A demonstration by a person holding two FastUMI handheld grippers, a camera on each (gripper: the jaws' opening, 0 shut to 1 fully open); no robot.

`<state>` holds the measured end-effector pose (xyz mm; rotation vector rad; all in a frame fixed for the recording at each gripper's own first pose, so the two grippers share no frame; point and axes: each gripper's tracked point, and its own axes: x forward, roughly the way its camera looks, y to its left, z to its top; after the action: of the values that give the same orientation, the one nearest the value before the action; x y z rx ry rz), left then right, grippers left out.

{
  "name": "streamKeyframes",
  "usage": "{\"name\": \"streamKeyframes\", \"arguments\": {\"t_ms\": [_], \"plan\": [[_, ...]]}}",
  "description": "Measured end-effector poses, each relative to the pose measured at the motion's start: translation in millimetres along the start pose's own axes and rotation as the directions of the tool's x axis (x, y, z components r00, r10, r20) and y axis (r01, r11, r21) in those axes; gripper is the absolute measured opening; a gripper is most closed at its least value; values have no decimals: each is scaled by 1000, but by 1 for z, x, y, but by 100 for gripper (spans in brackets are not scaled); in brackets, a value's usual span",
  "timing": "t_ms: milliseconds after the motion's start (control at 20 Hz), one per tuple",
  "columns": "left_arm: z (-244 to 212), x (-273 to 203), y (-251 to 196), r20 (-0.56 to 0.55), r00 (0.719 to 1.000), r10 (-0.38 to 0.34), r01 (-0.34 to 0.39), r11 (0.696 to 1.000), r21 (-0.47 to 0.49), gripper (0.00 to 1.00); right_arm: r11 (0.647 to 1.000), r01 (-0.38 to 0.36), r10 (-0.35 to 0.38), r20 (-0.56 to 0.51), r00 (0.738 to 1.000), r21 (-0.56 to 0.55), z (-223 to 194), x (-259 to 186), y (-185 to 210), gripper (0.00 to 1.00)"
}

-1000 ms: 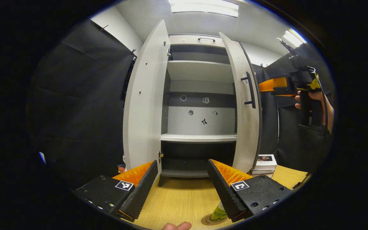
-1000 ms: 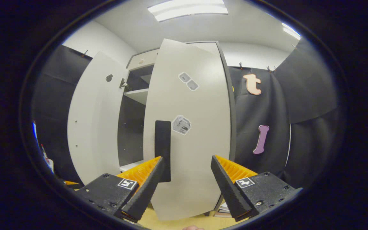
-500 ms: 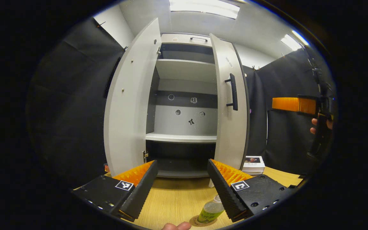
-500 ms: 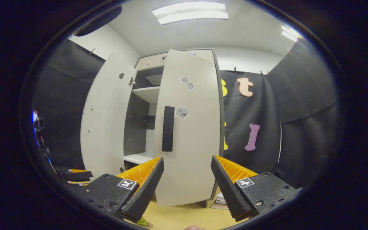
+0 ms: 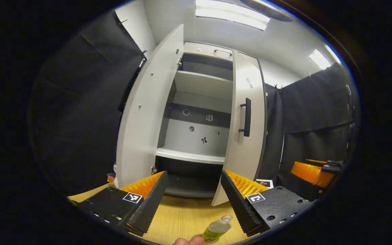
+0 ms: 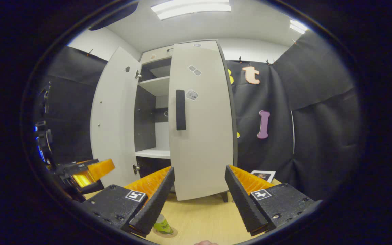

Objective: Grasp the bottle in the cabinet with the left hand and place it on the coaster, then close the right door with the right hand and the left door with the left hand.

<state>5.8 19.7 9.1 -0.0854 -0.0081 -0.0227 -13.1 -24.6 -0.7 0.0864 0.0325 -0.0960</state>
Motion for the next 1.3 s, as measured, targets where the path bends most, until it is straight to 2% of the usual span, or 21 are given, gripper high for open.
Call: {"name": "streamKeyframes", "arguments": {"t_ms": [100,150,200,350,400,450,500,550,600,650,700,750,800,850,1000,1150,1200,1300], "plan": [[28,-2,28,32,998,55,-54,998,-13,100,1000,6,-6,8,1000,-9,3,2,-4,98],[42,-5,47,53,994,92,-91,996,-8,95,1000,8,-8,8,1000,-19,2,3,-5,98],[54,-11,70,74,988,138,-138,990,6,95,1000,9,-9,8,1000,-29,2,3,-6,98],[90,-23,141,132,938,320,-330,942,58,99,1000,7,-7,-5,1000,-26,-2,3,-7,98],[101,-20,156,151,923,355,-367,928,64,95,1000,5,-6,-14,1000,-18,-5,3,-7,98],[109,-15,170,170,911,376,-392,918,66,95,1000,2,-3,-19,1000,-9,-7,3,-6,98],[116,-11,181,180,900,396,-412,909,61,100,1000,-1,1,-24,1000,-1,-8,3,-5,97],[120,-5,190,189,893,409,-425,903,56,100,1000,-4,4,-28,1000,4,-8,3,-5,97],[122,2,199,185,888,421,-437,898,52,95,1000,-6,6,-29,1000,5,-8,2,-6,98],[124,9,206,177,887,427,-442,896,53,99,1000,-5,5,-29,1000,3,-7,2,-7,98],[126,18,217,162,885,436,-449,891,57,95,1000,3,-3,-28,1000,-4,-6,1,-11,98],[128,28,227,151,879,452,-465,883,66,100,1000,12,-13,-25,1000,-10,-4,1,-15,98],[129,38,233,141,875,462,-475,876,77,100,1000,21,-22,-22,1000,-15,-3,-1,-19,94],[127,46,236,132,877,462,-474,876,86,95,999,29,-29,-19,999,-19,-1,-1,-23,98],[122,64,230,113,892,437,-447,890,87,95,998,49,-50,-23,998,-24,0,-1,-35,98],[123,61,229,133,862,490,-503,858,102,94,998,66,-66,-26,997,-7,0,-3,-44,98],[122,61,226,131,857,498,-511,854,99,94,998,62,-62,-29,998,1,-2,-3,-43,94],[119,61,216,119,865,488,-499,861,93,94,998,58,-58,-33,998,-2,-4,-4,-42,94]]}}
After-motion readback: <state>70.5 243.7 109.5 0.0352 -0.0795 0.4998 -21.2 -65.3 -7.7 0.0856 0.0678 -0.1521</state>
